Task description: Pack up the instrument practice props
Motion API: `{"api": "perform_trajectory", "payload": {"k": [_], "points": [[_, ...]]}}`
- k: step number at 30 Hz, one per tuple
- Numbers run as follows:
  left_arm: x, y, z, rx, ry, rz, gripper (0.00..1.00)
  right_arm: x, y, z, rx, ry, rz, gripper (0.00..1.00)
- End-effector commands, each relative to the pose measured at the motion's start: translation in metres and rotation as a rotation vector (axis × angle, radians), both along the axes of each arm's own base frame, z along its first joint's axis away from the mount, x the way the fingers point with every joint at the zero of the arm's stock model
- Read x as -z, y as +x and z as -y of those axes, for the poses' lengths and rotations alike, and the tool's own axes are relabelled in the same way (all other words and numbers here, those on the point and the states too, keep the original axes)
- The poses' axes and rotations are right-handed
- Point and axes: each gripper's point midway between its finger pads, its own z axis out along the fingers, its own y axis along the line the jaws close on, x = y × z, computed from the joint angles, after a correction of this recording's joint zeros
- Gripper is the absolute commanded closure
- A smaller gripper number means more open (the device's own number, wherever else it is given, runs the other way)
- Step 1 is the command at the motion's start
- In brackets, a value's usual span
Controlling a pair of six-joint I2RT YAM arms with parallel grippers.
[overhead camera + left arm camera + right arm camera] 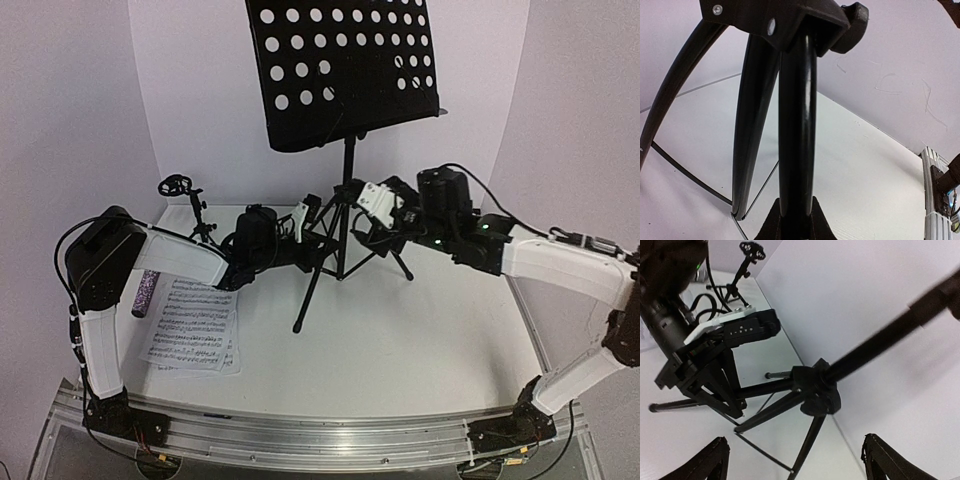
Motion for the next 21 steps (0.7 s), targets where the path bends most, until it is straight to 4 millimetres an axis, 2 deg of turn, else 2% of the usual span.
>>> {"api": "perform_trajectory", "payload": {"k": [1, 4, 6, 7, 11, 16, 19, 21], "points": [[-0.025, 0.004, -0.010, 0.013, -0.029, 0.078, 1.00, 0.041, -0.009, 0.049, 0.100, 0.287, -0.461, 0.13], [-0.025, 0.002, -0.011, 0.027, -0.022, 0.094, 1.00, 0.054, 0.021, 0.080, 0.151, 0.384, -0.576, 0.07], [-0.024, 0.000, -0.010, 0.037, -0.017, 0.101, 1.00, 0.059, 0.037, 0.082, 0.134, 0.380, -0.593, 0.09], [-0.023, 0.000, -0.010, 0.041, -0.014, 0.103, 1.00, 0.064, 0.044, 0.076, 0.099, 0.373, -0.606, 0.09], [-0.022, -0.002, -0.008, 0.059, -0.011, 0.111, 1.00, 0.058, 0.066, 0.055, -0.017, 0.392, -0.608, 0.14], [-0.023, -0.003, -0.007, 0.077, -0.011, 0.115, 1.00, 0.056, 0.090, 0.040, -0.054, 0.441, -0.582, 0.28], [-0.023, -0.004, -0.006, 0.086, -0.012, 0.112, 1.00, 0.060, 0.097, 0.030, -0.083, 0.465, -0.617, 0.40], [-0.024, -0.004, -0.006, 0.088, -0.013, 0.114, 1.00, 0.069, 0.096, 0.020, -0.118, 0.466, -0.654, 0.38]]}}
